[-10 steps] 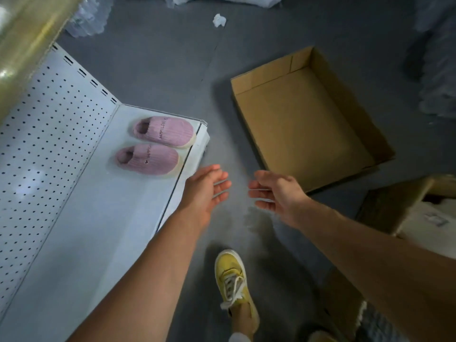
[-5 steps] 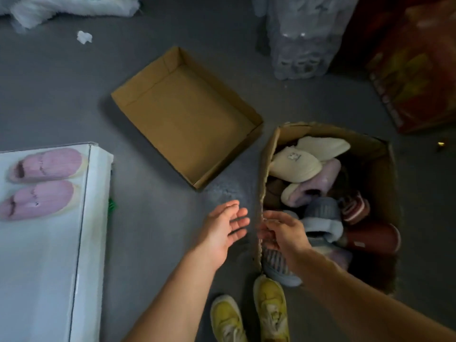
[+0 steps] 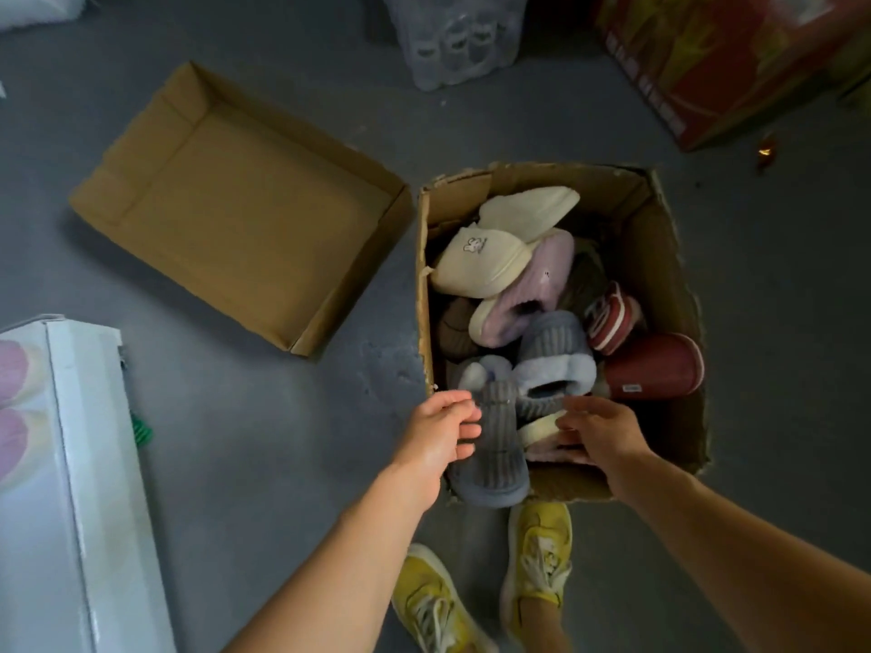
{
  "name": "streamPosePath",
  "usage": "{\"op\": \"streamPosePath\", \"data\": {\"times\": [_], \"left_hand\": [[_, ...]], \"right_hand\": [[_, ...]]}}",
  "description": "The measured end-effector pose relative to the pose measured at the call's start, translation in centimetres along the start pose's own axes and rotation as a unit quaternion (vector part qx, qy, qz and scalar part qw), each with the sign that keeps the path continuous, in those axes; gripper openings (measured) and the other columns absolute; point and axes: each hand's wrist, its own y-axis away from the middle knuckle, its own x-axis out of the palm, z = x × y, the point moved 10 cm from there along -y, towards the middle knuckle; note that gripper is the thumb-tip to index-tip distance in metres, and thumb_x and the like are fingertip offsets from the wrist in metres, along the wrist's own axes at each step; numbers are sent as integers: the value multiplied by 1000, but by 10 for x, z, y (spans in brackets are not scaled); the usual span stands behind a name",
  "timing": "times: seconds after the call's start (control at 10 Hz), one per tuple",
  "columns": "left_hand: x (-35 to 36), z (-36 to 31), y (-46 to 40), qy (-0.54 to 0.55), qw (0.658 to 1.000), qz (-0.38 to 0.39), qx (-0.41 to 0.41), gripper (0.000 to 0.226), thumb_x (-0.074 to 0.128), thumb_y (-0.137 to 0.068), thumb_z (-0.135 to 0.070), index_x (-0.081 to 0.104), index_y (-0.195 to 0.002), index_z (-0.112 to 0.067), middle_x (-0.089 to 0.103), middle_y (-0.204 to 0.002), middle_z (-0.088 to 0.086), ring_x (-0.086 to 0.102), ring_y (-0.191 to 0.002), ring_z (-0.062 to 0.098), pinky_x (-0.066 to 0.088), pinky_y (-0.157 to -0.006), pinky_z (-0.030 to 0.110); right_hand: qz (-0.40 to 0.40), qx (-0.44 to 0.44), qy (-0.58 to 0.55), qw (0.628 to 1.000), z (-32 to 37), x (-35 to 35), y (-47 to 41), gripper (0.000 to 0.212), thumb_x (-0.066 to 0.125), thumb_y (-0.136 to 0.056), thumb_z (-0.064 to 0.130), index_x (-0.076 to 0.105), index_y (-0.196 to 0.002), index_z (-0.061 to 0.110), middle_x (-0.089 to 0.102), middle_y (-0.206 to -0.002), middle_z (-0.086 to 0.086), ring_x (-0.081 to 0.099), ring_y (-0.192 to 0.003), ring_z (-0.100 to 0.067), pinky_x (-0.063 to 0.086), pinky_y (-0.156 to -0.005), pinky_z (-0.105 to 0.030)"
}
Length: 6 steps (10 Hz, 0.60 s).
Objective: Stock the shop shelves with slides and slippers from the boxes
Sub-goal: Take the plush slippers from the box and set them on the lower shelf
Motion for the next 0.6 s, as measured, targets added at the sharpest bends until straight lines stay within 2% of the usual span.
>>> {"op": "streamPosePath", "data": {"times": [0.1, 0.2, 0.3, 0.4, 0.5, 0.6], "left_hand": [[19, 4, -21, -72, 997, -9, 10, 27, 57, -97, -16, 59, -124, -15, 62, -121, 3, 56, -100, 12, 47, -91, 28], [30, 14, -38, -130, 991, -16, 11, 39, 61, -95, -20, 52, -132, -14, 55, -128, 1, 50, -109, 10, 37, -91, 22], [26, 36, -52, -207, 977, -47, -14, 53, 66, -90, -29, 44, -137, -18, 48, -139, 4, 50, -123, 22, 41, -102, 33], [21, 58, -59, -284, 956, -65, -46, 72, 65, -88, -35, 29, -146, -14, 39, -147, 10, 41, -133, 32, 36, -110, 41], [19, 66, -62, -355, 928, -104, -54, 86, 65, -86, -45, 20, -150, -9, 32, -151, 16, 33, -138, 35, 30, -114, 42], [15, 66, -66, -388, 909, -138, -66, 98, 68, -81, -54, 17, -150, -6, 31, -151, 18, 32, -139, 37, 31, -113, 42]], "right_hand": [[-17, 3, 21, 1000, -8, -2, -31, 22, 50, -97, 2, 57, -118, 2, 59, -77, -15, 58, -58, -21, 45, -34, -21], [-51, -39, 67, 996, 0, -6, -54, 37, 51, -95, 2, 46, -132, 6, 58, -112, -30, 60, -73, -26, 50, -53, -18], [-98, -105, 163, 976, 18, -15, -82, 51, 58, -87, 3, 42, -135, 3, 48, -134, -23, 56, -109, -40, 44, -79, -32], [-84, -74, 182, 977, 20, -15, -107, 63, 59, -87, 3, 34, -144, 5, 39, -145, -19, 47, -125, -39, 44, -101, -40], [-93, -66, 226, 967, 24, -14, -120, 59, 60, -85, 8, 39, -140, 6, 42, -140, -20, 45, -125, -38, 42, -103, -42], [-82, -87, 254, 960, 25, -12, -123, 52, 63, -77, 12, 51, -128, 11, 54, -127, -17, 54, -113, -35, 48, -91, -39]]}}
